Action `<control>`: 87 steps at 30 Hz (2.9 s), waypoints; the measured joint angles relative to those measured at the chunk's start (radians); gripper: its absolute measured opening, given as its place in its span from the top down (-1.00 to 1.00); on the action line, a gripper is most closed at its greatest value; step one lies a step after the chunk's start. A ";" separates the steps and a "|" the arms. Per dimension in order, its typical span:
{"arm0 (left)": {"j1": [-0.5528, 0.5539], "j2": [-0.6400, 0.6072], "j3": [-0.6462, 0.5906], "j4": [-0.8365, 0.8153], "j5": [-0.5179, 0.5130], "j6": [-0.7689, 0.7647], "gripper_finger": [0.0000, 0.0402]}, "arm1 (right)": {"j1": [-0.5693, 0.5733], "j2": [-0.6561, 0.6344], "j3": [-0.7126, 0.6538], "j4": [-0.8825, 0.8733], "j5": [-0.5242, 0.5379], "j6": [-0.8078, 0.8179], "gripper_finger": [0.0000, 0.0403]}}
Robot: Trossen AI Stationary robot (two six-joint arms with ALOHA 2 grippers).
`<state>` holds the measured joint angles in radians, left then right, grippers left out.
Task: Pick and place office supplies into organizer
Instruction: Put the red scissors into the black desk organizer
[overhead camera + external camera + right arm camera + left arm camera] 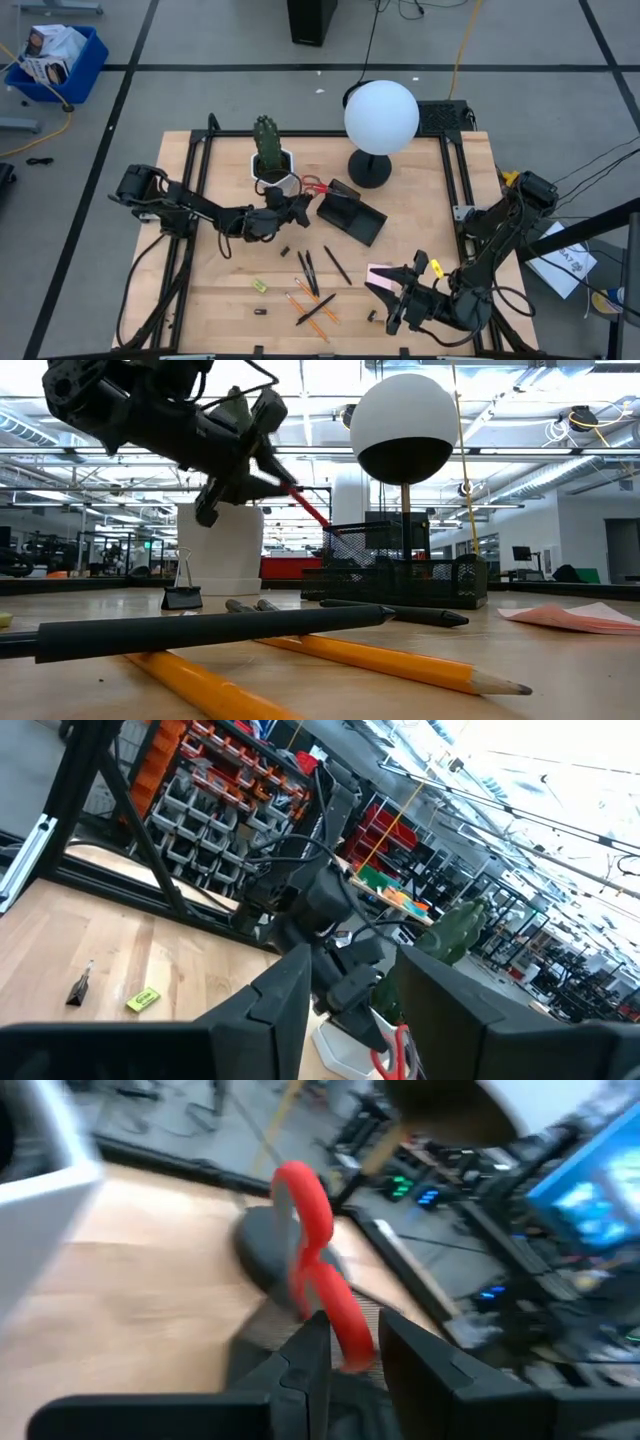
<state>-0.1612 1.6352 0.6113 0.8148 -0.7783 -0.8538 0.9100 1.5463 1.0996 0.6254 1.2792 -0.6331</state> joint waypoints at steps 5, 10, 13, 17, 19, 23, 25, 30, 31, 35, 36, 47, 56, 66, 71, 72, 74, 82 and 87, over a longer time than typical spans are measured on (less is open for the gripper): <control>-0.001 0.000 0.000 0.157 0.072 0.184 0.54 | 0.000 0.000 0.000 0.000 0.000 0.000 0.29; 0.009 0.000 0.007 0.201 0.239 0.276 0.54 | 0.000 0.000 0.000 0.000 0.001 0.003 0.29; 0.023 0.000 0.022 0.205 0.321 0.311 0.54 | 0.000 0.000 0.000 -0.001 0.001 0.003 0.29; 0.041 0.000 0.026 0.189 0.347 0.224 0.54 | 0.000 0.000 0.000 -0.001 0.001 0.011 0.29; 0.022 0.000 0.026 0.196 0.363 0.235 0.54 | 0.000 0.000 0.000 -0.001 0.001 0.017 0.29; -0.043 0.000 0.026 0.200 0.299 0.212 0.54 | 0.000 0.000 0.000 -0.003 0.002 0.016 0.29; -0.087 0.000 0.026 0.194 0.256 0.222 0.54 | 0.000 0.000 0.000 -0.010 0.002 0.022 0.29; -0.174 0.000 0.026 0.122 0.093 0.197 0.54 | 0.001 0.000 0.000 -0.010 0.002 0.023 0.29; -0.182 0.000 0.026 0.115 0.072 0.199 0.54 | 0.001 0.000 0.000 -0.010 0.002 0.023 0.29; -0.203 0.000 0.026 0.017 0.061 0.164 0.54 | 0.001 0.000 0.000 -0.009 0.002 0.023 0.29; -0.204 0.000 0.026 -0.002 0.075 0.143 0.54 | 0.001 0.000 0.000 -0.009 0.002 0.023 0.29; -0.258 0.000 0.026 -0.110 0.188 0.230 0.54 | -0.035 0.000 0.000 -0.127 0.000 0.132 0.29; -0.259 0.000 0.026 -0.174 0.297 0.303 0.54 | -0.103 0.000 0.000 -0.265 -0.004 0.317 0.29; -0.219 0.000 0.026 -0.208 0.232 0.328 0.54 | -0.217 0.000 0.000 -0.451 -0.219 0.529 0.29; -0.186 0.000 0.026 -0.221 0.238 0.310 0.54 | -0.232 0.000 0.000 -0.495 -0.264 0.569 0.29; -0.182 0.000 0.026 -0.229 0.238 0.310 0.54 | -0.235 0.000 0.000 -0.508 -0.263 0.570 0.29; -0.175 0.000 0.026 -0.253 0.237 0.311 0.54 | -0.237 0.000 0.000 -0.531 -0.262 0.572 0.29; -0.140 0.000 0.026 -0.290 0.240 0.267 0.54 | -0.241 0.000 0.000 -0.537 -0.262 0.595 0.29; -0.135 0.000 0.026 -0.313 0.286 0.268 0.54 | -0.248 0.000 0.000 -0.537 -0.263 0.595 0.29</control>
<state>-0.2962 1.6352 0.6373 0.5019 -0.4927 -0.5854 0.6621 1.5467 1.0992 0.0879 1.0164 -0.0376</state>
